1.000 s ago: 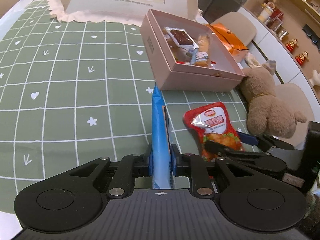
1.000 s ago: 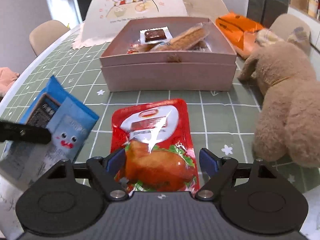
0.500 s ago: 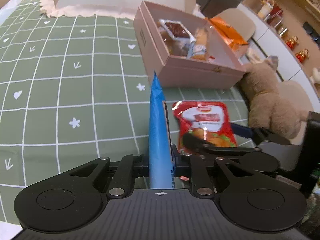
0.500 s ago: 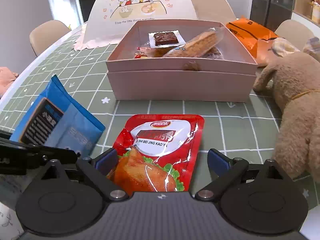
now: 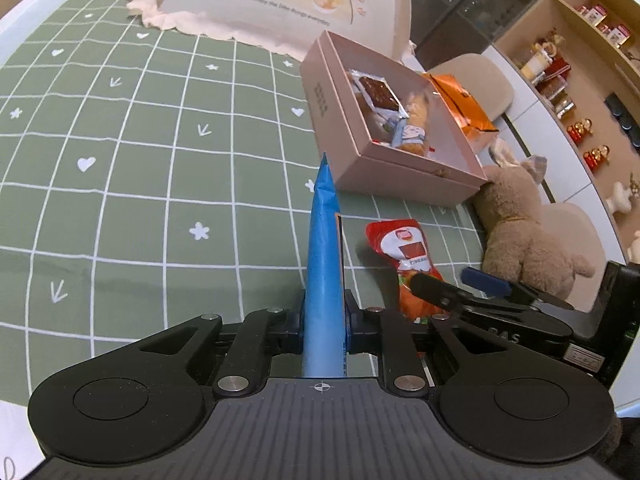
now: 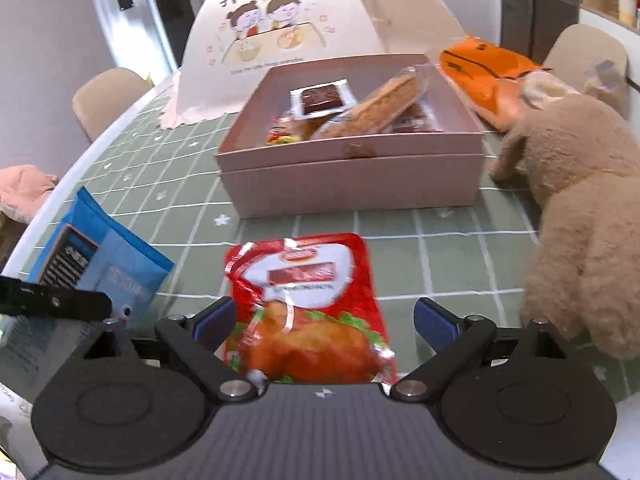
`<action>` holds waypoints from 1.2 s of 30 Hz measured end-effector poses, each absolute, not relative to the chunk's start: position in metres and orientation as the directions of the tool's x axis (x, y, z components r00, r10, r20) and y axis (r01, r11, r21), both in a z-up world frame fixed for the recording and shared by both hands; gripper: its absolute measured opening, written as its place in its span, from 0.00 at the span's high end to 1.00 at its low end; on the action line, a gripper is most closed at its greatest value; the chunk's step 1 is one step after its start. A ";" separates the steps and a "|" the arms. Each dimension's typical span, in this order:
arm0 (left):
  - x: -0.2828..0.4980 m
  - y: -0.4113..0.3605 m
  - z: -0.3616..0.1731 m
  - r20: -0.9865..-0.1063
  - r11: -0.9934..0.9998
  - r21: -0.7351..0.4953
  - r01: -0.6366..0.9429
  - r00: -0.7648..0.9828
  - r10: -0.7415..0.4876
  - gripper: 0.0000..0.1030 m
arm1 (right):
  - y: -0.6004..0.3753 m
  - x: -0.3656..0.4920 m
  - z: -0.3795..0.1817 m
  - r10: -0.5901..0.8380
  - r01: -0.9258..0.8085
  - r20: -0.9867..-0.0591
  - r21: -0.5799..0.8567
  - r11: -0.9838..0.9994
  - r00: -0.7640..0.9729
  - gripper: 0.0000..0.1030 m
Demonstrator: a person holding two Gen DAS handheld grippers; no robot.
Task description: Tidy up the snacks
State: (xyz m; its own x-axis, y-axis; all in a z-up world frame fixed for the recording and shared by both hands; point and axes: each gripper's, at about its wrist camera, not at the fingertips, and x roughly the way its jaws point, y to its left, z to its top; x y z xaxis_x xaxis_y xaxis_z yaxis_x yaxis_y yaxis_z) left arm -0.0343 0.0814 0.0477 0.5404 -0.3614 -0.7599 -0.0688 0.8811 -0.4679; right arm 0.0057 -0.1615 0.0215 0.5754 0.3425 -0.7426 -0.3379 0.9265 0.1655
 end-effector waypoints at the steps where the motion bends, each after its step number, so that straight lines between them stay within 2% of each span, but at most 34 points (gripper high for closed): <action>1: -0.034 0.081 0.048 -0.760 0.880 -0.470 -0.069 0.538 -0.363 0.81 | -0.156 0.008 0.021 0.340 -0.343 -0.746 0.159 0.926 0.572 0.07; 5: -0.036 0.078 0.048 -0.760 0.879 -0.474 -0.059 0.531 -0.374 0.81 | -0.136 0.020 0.005 0.319 -0.368 -0.772 0.119 0.922 0.550 0.06; 8: -0.038 0.078 0.045 -0.764 0.876 -0.477 -0.065 0.523 -0.377 0.81 | -0.127 0.021 -0.001 0.250 -0.363 -0.761 0.020 0.932 0.599 0.05; 10: -0.040 0.079 0.044 -0.764 0.871 -0.485 -0.073 0.520 -0.382 0.81 | -0.127 0.022 -0.001 0.242 -0.362 -0.766 0.012 0.932 0.596 0.08; 12: -0.041 0.079 0.045 -0.761 0.868 -0.491 -0.073 0.521 -0.387 0.81 | -0.128 0.019 0.002 0.243 -0.371 -0.771 0.010 0.929 0.589 0.18; 15: -0.043 0.077 0.046 -0.757 0.867 -0.495 -0.064 0.521 -0.394 0.81 | -0.133 0.013 0.009 0.234 -0.371 -0.780 0.003 0.929 0.580 0.28; 16: -0.043 0.077 0.046 -0.757 0.867 -0.495 -0.061 0.520 -0.396 0.81 | -0.135 0.010 0.014 0.240 -0.374 -0.772 0.004 0.927 0.588 0.38; 17: -0.043 0.076 0.046 -0.756 0.867 -0.496 -0.058 0.519 -0.398 0.81 | -0.138 0.006 0.022 0.256 -0.389 -0.766 0.008 0.921 0.589 0.62; 18: -0.043 0.075 0.047 -0.756 0.866 -0.496 -0.054 0.518 -0.401 0.81 | -0.140 0.003 0.028 0.271 -0.401 -0.764 0.017 0.916 0.586 0.62; 19: -0.043 0.074 0.048 -0.755 0.866 -0.498 -0.050 0.517 -0.404 0.81 | -0.142 -0.001 0.036 0.272 -0.405 -0.755 0.010 0.914 0.596 0.71; 22: -0.041 0.070 0.049 -0.751 0.866 -0.499 -0.035 0.515 -0.413 0.81 | -0.150 -0.010 0.057 0.296 -0.427 -0.723 0.002 0.904 0.624 0.80; 24: -0.039 0.069 0.048 -0.751 0.865 -0.501 -0.028 0.511 -0.418 0.81 | -0.157 -0.010 0.065 0.312 -0.425 -0.717 0.025 0.905 0.624 0.92; 27: -0.038 0.067 0.048 -0.753 0.865 -0.501 -0.023 0.505 -0.422 0.81 | -0.171 -0.009 0.072 0.335 -0.409 -0.711 0.074 0.910 0.618 0.93; 31: -0.037 0.066 0.045 -0.757 0.864 -0.502 -0.028 0.497 -0.424 0.81 | -0.194 -0.002 0.072 0.268 -0.322 -0.700 0.057 0.945 0.662 0.90; 33: -0.037 0.066 0.043 -0.760 0.863 -0.504 -0.032 0.490 -0.426 0.81 | -0.203 0.004 0.070 0.274 -0.309 -0.708 0.083 0.947 0.651 0.81; 35: -0.036 0.065 0.040 -0.764 0.861 -0.507 -0.036 0.482 -0.429 0.81 | -0.207 0.008 0.065 0.274 -0.307 -0.715 0.086 0.948 0.643 0.62; 36: -0.036 0.064 0.039 -0.765 0.860 -0.508 -0.038 0.479 -0.430 0.81 | -0.206 0.009 0.062 0.273 -0.317 -0.723 0.078 0.945 0.635 0.57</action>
